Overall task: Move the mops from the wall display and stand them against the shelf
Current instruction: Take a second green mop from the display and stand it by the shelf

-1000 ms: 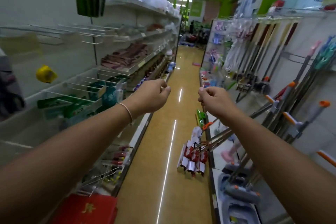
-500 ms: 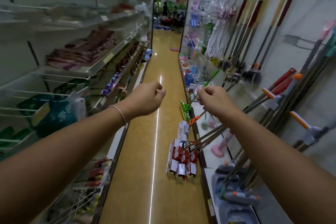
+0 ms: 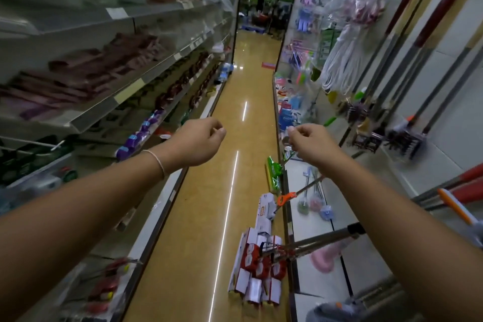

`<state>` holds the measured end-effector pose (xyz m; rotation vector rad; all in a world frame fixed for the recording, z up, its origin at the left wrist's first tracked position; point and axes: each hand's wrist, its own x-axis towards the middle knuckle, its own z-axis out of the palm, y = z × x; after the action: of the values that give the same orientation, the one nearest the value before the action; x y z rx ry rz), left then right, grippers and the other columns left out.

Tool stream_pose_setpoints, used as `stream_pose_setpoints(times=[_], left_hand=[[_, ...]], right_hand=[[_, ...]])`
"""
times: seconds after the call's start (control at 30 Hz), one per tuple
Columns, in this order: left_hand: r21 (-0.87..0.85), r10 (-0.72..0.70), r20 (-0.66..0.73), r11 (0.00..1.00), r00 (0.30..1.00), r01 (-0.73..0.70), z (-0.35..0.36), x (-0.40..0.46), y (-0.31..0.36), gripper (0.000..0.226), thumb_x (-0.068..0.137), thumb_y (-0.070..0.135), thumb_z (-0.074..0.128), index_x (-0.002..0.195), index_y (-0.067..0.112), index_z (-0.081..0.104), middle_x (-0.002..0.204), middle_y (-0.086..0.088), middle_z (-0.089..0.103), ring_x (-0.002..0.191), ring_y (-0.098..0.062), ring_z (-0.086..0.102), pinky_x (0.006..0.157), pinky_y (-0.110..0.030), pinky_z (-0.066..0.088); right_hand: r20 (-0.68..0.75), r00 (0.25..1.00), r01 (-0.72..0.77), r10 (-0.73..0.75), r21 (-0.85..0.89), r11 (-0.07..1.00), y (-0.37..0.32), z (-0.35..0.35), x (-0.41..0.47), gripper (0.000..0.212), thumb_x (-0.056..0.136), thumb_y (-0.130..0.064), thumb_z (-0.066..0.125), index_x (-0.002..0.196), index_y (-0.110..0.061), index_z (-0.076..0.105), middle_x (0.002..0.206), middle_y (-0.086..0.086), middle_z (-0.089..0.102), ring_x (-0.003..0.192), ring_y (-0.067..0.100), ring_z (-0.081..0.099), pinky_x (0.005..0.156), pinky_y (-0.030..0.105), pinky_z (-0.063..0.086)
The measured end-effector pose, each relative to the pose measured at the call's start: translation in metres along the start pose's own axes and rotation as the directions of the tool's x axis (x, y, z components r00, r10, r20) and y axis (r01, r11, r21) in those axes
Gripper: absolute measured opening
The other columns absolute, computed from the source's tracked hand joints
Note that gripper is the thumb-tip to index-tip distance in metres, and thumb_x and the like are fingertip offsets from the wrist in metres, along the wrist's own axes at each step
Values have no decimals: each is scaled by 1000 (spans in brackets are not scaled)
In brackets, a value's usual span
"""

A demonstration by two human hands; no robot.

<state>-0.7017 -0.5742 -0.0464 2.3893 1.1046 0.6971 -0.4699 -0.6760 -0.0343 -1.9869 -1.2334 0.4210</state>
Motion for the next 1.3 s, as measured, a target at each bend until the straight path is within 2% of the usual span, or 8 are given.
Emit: stream_pose_setpoints(times=[0.13,0.33,0.43,0.53,0.73,1.0,1.17,1.3], left_hand=[[13,7,19,1000,1000,-7,16,66,-14,38,99,39,40,124,17,57,103,0,66,90,-14,61,76,-32,52],[-15,58,27,998,998,-58,35,174,-55,37,99,37,40,121,15,58,99,-2,66,88,-16,61,79,-39,54],[-28,83,37,996,996,-82,42,236,-82,35,99,37,40,119,15,59,102,-3,66,91,-18,61,79,-37,53],[-30,103,68,994,992,-101,40,304,-102,37,99,37,40,121,14,58,103,-3,65,92,-17,59,76,-32,49],[3,162,100,987,982,-163,31,430,-123,37,99,38,39,120,14,58,101,-5,65,90,-19,60,77,-34,50],[-35,192,129,981,973,-189,74,552,-147,34,99,36,41,118,16,60,103,-4,66,92,-18,59,74,-31,47],[5,184,136,982,973,-187,113,645,-158,35,99,36,40,118,14,60,107,-5,66,96,-19,60,80,-34,50],[15,150,127,988,980,-153,132,725,-155,36,99,36,40,119,12,59,108,-8,65,98,-22,60,86,-40,52]], right_hand=[[-10,1000,-1,1,4,1000,11,12,67,35,99,-39,50,101,-11,70,95,7,71,93,25,66,89,48,54],[-31,999,-29,28,-16,999,29,38,168,31,99,-40,50,93,-16,69,88,5,70,87,25,67,70,40,55],[-78,996,-44,43,-12,999,30,48,227,39,99,-37,51,93,-3,68,94,22,70,86,37,66,79,51,54],[-135,988,-73,74,11,997,23,51,289,41,99,-34,52,93,3,67,94,27,69,72,30,64,74,44,54],[-183,980,-82,84,19,996,22,57,391,49,99,-36,50,96,11,63,79,28,58,73,24,51,69,40,45],[-208,965,-147,159,72,986,56,62,518,30,98,-38,53,90,-13,68,84,5,67,85,27,63,87,51,53],[-203,966,-139,160,113,984,93,58,620,42,98,-38,51,80,-3,64,74,10,57,73,25,52,70,44,47],[-208,961,-151,182,157,976,119,41,704,37,98,-36,53,76,-10,66,70,7,60,66,21,55,65,37,46]])
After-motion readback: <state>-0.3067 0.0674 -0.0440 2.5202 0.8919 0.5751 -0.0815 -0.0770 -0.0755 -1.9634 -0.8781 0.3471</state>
